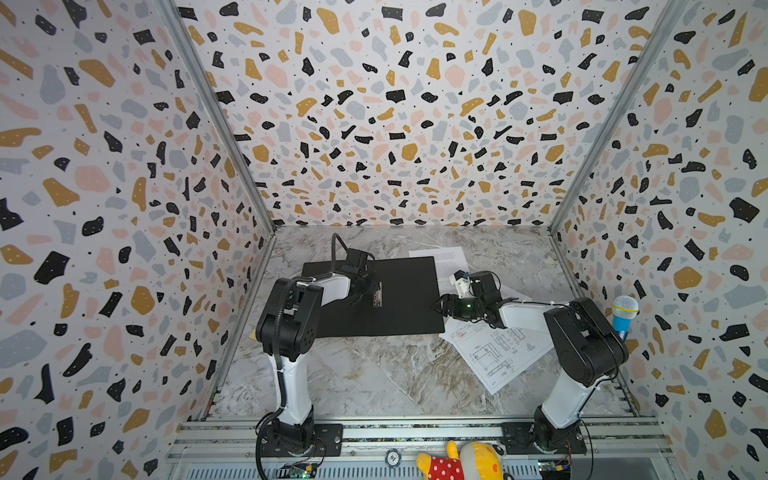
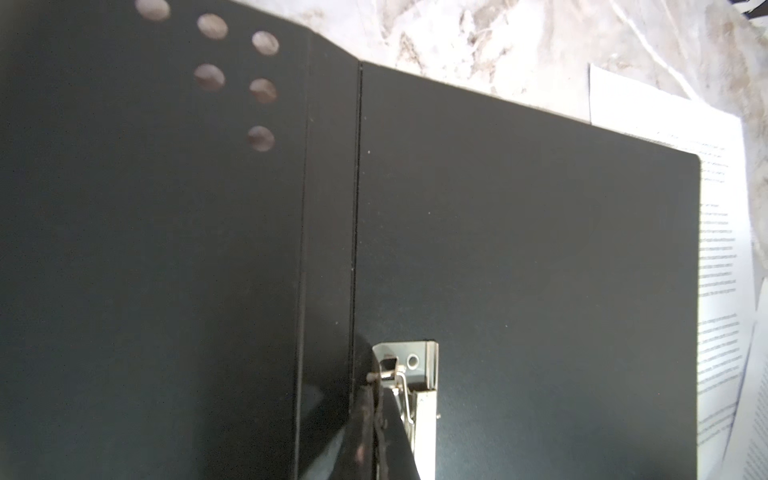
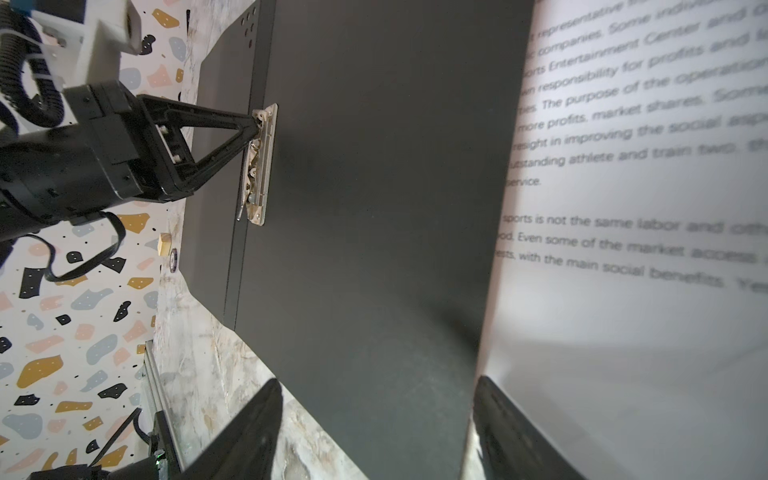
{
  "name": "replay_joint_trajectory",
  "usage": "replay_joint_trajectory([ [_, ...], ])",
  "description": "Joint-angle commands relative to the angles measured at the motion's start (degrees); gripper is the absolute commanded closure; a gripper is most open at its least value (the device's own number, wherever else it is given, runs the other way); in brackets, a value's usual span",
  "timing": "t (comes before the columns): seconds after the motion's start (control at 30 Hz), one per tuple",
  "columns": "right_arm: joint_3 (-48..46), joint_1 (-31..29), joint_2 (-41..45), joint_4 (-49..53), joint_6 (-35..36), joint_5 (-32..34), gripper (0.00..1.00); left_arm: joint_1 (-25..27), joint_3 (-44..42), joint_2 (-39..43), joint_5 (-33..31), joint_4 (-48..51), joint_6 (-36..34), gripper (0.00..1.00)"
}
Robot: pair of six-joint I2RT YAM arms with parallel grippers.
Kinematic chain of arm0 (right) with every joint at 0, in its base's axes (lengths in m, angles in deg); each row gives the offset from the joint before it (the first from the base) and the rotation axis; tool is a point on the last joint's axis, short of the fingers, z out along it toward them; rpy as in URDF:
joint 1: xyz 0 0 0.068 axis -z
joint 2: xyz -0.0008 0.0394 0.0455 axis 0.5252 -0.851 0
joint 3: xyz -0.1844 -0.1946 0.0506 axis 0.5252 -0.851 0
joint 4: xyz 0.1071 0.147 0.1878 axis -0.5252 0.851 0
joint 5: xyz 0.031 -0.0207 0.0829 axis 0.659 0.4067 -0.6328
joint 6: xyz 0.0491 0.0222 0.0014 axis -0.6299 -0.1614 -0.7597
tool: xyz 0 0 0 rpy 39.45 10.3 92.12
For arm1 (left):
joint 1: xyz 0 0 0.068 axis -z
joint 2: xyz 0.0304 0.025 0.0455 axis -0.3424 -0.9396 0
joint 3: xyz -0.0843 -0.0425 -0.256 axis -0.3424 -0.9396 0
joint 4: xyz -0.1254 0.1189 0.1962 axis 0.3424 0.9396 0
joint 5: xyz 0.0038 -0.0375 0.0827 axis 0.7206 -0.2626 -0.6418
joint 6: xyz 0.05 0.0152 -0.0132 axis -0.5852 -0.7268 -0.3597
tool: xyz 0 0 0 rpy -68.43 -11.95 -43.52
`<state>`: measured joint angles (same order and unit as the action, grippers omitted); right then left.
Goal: Put the files into the folder
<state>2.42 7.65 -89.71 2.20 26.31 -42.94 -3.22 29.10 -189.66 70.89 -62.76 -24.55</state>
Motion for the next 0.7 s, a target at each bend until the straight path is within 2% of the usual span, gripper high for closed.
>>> replay_joint_trajectory([
  [0.0,1.2,0.1,1.2,-0.1,-0.2,-0.7,0.27,0.5,-1.4,-0.1,1.4,-4.2,3.7,0.99],
  [0.2,1.8,-1.3,1.4,-1.5,-3.4,-1.3,0.27,0.7,-2.7,0.2,2.2,-7.0,6.8,0.99],
  [0.47,9.5,-8.7,-4.7,-2.7,-8.8,-1.6,0.31,0.7,-3.3,-0.1,2.3,-7.0,5.8,0.99],
  [0.53,11.5,-10.0,-7.1,-3.8,-10.5,-1.5,0.35,0.7,-3.1,-0.2,2.4,-6.6,5.1,0.99],
  [0.67,17.4,-11.9,-12.2,-2.8,-11.7,-2.1,0.50,0.7,-2.0,-0.6,2.4,-5.2,3.1,0.99],
])
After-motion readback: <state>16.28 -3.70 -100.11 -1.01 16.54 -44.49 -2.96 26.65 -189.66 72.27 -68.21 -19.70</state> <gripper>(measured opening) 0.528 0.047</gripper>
